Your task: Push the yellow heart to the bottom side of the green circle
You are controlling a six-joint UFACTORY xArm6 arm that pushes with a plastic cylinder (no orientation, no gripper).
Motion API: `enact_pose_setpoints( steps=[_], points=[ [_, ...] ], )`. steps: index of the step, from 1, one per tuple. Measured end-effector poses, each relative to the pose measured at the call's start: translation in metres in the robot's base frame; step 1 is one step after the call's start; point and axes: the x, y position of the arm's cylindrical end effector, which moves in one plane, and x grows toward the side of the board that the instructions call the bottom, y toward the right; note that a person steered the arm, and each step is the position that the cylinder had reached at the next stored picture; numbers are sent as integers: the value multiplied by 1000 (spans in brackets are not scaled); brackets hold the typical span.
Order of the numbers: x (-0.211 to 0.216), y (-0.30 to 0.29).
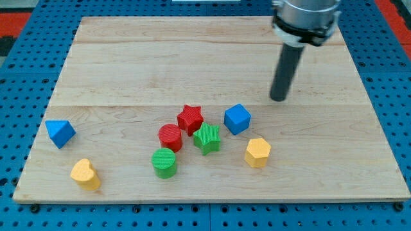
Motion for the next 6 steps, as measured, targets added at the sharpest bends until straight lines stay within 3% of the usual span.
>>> enact_pose_setpoints(
  steps=[2, 4, 6],
  points=[
    [24, -172],
    [83, -308],
    [167, -330]
  ],
)
